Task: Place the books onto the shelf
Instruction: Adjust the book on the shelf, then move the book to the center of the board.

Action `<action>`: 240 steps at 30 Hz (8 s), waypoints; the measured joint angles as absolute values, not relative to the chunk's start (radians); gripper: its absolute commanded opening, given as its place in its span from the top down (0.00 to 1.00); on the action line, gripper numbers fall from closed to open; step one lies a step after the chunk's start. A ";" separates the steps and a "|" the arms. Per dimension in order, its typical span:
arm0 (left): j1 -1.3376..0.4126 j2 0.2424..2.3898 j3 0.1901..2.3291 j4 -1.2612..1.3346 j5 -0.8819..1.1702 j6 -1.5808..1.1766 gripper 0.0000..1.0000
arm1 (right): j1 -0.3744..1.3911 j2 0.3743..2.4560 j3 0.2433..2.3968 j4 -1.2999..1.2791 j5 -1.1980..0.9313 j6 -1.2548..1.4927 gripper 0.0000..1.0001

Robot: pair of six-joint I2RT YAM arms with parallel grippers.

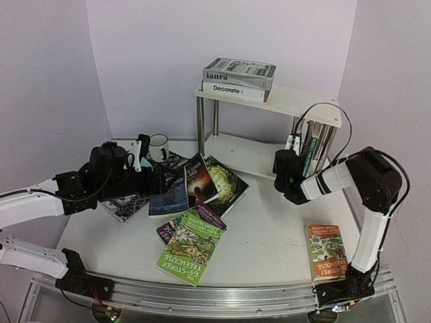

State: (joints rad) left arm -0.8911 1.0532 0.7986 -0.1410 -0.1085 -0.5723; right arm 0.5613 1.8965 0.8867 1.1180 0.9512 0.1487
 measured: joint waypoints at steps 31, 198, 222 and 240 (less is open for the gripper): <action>-0.891 1.055 0.799 -0.141 -0.108 -0.574 0.15 | 0.541 1.890 0.831 1.161 0.993 0.150 0.47; -0.891 1.119 0.762 -0.085 0.073 -0.686 0.16 | 0.729 1.146 0.445 -0.465 0.354 1.084 0.02; -0.891 1.140 0.763 -0.084 0.072 -0.685 0.16 | 0.920 1.265 0.738 -0.098 0.163 0.968 0.02; -1.018 1.393 0.808 0.082 0.159 -0.732 0.18 | 0.768 1.175 0.382 0.073 -0.064 1.033 0.14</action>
